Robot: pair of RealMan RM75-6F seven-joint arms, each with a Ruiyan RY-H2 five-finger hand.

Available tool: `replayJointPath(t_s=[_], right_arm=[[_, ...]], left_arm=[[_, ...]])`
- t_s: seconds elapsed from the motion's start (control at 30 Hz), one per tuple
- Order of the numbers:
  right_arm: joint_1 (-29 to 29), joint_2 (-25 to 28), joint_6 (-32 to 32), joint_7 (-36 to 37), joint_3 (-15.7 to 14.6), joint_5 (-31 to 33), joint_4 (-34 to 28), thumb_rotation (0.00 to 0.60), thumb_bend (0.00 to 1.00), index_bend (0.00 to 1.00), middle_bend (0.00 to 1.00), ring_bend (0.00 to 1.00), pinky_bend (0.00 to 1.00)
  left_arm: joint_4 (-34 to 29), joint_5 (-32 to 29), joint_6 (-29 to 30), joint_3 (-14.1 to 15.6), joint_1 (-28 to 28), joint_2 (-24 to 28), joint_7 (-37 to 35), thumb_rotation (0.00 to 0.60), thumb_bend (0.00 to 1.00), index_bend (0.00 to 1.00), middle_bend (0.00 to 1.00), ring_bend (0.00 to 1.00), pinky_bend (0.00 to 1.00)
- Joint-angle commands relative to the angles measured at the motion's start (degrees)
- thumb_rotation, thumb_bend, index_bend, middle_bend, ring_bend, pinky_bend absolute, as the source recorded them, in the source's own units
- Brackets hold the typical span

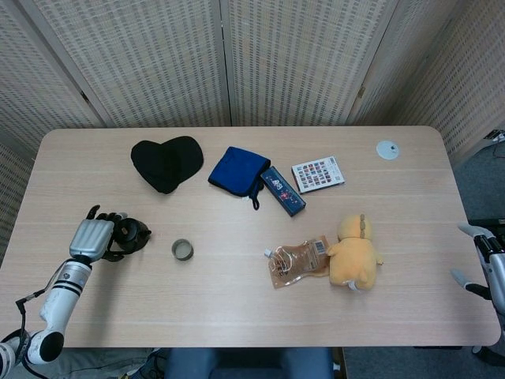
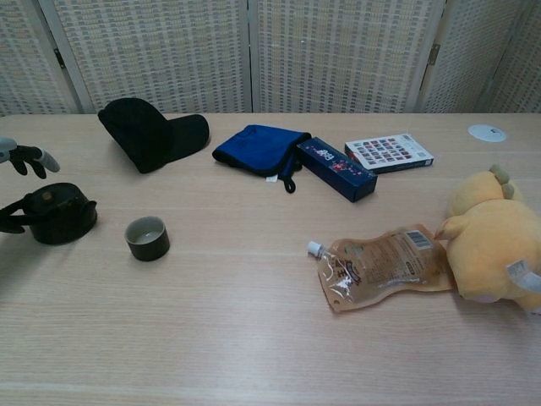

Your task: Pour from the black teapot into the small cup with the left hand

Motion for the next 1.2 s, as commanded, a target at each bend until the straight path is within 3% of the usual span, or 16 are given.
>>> replayJointPath(t_s=[0.03, 0.3, 0.5, 0.77, 1.2], right_arm=[[0.02, -0.01, -0.02, -0.02, 0.02, 0.01, -0.01, 0.600, 0.11, 0.24, 0.29, 0.23, 0.26], [-0.05, -0.08, 0.00, 0.14, 0.01, 0.08, 0.12, 0.600, 0.11, 0.24, 0.29, 0.23, 0.26], [-0.05, -0.15, -0.03, 0.33, -0.01, 0.01, 0.31, 0.600, 0.11, 0.24, 0.29, 0.23, 0.26], [0.25, -0.38, -0.43, 0.26, -0.08, -0.22, 0.44, 0.600, 0.11, 0.24, 0.29, 0.23, 0.27], [-0.38, -0.39, 0.33, 0.65, -0.31, -0.28, 0.76, 0.600, 0.11, 0.24, 0.29, 0.23, 0.27]], left_arm=[[1.70, -0.82, -0.41, -0.56, -0.72, -0.82, 0.50, 0.582, 0.06, 0.18, 0.23, 0.22, 0.00], [4.59, -1.87, -0.47, -1.23, -0.87, -1.96, -0.51, 0.600, 0.06, 0.18, 0.23, 0.22, 0.00], [-0.05, 0.60, 3.14, -0.83, 1.03, 0.66, -1.81, 0.600, 0.06, 0.19, 0.23, 0.23, 0.00], [-6.21, 6.01, 6.97, 0.48, 3.76, 3.64, -5.39, 0.600, 0.06, 0.35, 0.24, 0.24, 0.00], [-6.39, 6.77, 7.27, 1.01, 4.37, 2.65, -4.35, 0.600, 0.06, 0.40, 0.34, 0.35, 0.00]])
